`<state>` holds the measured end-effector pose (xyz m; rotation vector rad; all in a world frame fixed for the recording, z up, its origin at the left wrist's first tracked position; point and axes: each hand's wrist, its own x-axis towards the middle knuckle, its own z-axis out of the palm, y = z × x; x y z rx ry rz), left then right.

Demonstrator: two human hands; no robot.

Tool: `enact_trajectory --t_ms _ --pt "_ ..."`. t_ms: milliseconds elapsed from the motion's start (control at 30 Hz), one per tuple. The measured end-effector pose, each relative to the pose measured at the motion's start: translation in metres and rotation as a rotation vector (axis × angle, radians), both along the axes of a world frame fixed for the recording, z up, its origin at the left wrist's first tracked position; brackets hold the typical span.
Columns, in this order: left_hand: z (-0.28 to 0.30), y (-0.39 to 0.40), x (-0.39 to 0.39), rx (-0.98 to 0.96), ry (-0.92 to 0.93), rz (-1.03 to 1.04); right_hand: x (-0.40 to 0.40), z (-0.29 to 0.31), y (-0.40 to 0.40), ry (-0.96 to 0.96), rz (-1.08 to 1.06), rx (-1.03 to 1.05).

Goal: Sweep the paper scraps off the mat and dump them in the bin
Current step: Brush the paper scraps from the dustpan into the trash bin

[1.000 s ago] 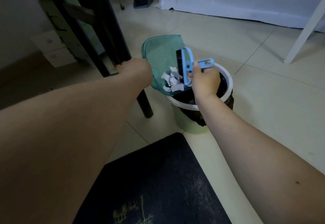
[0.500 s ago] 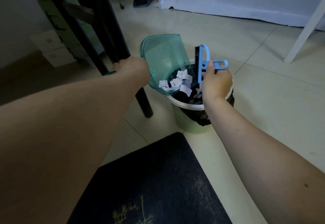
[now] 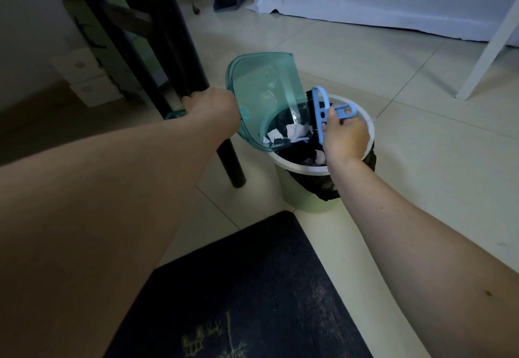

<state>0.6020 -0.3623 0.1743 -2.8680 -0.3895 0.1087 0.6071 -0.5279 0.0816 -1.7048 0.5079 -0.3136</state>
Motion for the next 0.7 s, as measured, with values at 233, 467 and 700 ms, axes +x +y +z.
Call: enact_trajectory --t_ms 233,467,700 --pt "-0.001 -0.003 0.000 0.033 -0.001 -0.030 -0.002 0.012 0.014 -0.143 0.090 0.161" --pt "0.003 -0.003 -0.001 0.053 -0.033 -0.083 0.002 -0.004 0.021 0.002 0.171 0.016" --pt "-0.001 0.000 -0.001 0.082 -0.062 -0.109 -0.005 -0.002 0.004 -0.112 0.032 0.163"
